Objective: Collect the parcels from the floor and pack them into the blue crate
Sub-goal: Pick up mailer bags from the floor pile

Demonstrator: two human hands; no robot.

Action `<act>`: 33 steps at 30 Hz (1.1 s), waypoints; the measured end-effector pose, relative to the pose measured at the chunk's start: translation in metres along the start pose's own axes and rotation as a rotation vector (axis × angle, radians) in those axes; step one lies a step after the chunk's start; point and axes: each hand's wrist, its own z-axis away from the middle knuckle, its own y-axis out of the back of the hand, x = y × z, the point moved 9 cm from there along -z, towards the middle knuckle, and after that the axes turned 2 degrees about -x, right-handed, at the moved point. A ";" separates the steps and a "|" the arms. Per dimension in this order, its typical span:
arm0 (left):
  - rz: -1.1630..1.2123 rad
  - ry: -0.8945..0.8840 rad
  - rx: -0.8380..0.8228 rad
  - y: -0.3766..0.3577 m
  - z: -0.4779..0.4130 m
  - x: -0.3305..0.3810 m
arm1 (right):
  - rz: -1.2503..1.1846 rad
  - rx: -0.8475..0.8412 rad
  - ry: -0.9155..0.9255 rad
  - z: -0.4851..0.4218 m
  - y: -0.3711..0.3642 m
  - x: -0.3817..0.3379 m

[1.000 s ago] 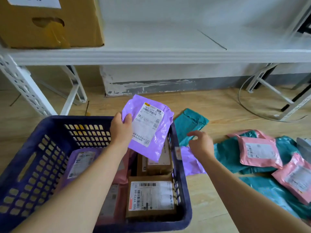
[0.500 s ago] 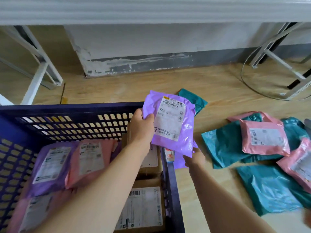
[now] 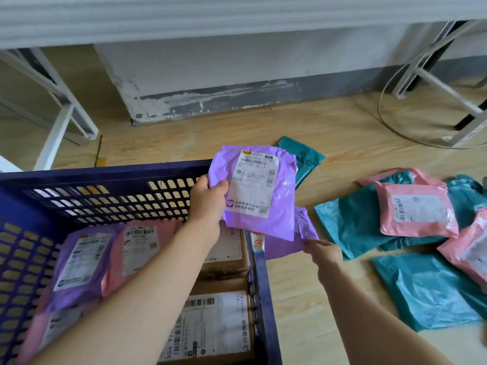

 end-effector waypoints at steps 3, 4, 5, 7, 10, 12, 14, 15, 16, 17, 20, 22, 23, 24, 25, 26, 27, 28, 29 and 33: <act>0.003 0.008 0.001 0.010 0.008 0.004 | 0.192 0.094 0.175 0.029 0.011 -0.043; 0.002 0.009 0.003 0.013 0.013 0.005 | 0.235 0.124 0.231 0.040 0.015 -0.058; 0.006 0.010 0.005 0.018 0.018 0.007 | 0.271 0.149 0.285 0.052 0.018 -0.073; 0.012 0.008 0.002 0.026 0.029 0.013 | 0.330 0.194 0.389 0.077 0.024 -0.102; 0.005 -0.012 -0.007 0.045 0.045 0.026 | 0.392 0.270 0.541 0.123 0.033 -0.141; -0.013 -0.034 -0.015 0.060 0.055 0.037 | 0.390 0.303 0.635 0.155 0.039 -0.161; -0.025 -0.058 -0.018 0.077 0.065 0.052 | 0.390 0.346 0.719 0.185 0.046 -0.178; -0.027 -0.075 -0.012 0.086 0.070 0.062 | 0.406 0.363 0.766 0.201 0.047 -0.186; -0.031 -0.094 -0.004 0.095 0.075 0.072 | 0.427 0.376 0.811 0.216 0.049 -0.195; -0.034 -0.119 0.007 0.105 0.079 0.084 | 0.441 0.387 0.852 0.232 0.050 -0.203; -0.043 -0.179 0.042 0.136 0.093 0.108 | 0.432 0.421 0.939 0.278 0.053 -0.226; -0.050 -0.195 0.071 0.159 0.102 0.112 | 0.468 0.432 0.996 0.306 0.048 -0.240; -0.051 -0.196 0.090 0.170 0.104 0.110 | 0.507 0.425 1.017 0.318 0.043 -0.246; -0.042 -0.190 0.113 0.182 0.107 0.109 | 0.556 0.416 1.034 0.330 0.035 -0.252; -0.027 -0.187 0.140 0.193 0.110 0.106 | 0.611 0.408 1.046 0.340 0.026 -0.255; -0.007 -0.177 0.174 0.204 0.112 0.104 | 0.664 0.399 1.057 0.349 0.017 -0.257; 0.019 -0.174 0.210 0.214 0.115 0.103 | 0.708 0.391 1.070 0.358 0.007 -0.257; 0.041 -0.168 0.245 0.222 0.116 0.102 | 0.741 0.386 1.077 0.363 -0.001 -0.256; 0.064 -0.164 0.290 0.233 0.118 0.101 | 0.764 0.377 1.078 0.369 -0.010 -0.255; 0.090 -0.160 0.415 0.280 0.123 0.101 | 0.700 0.232 0.966 0.379 -0.046 -0.232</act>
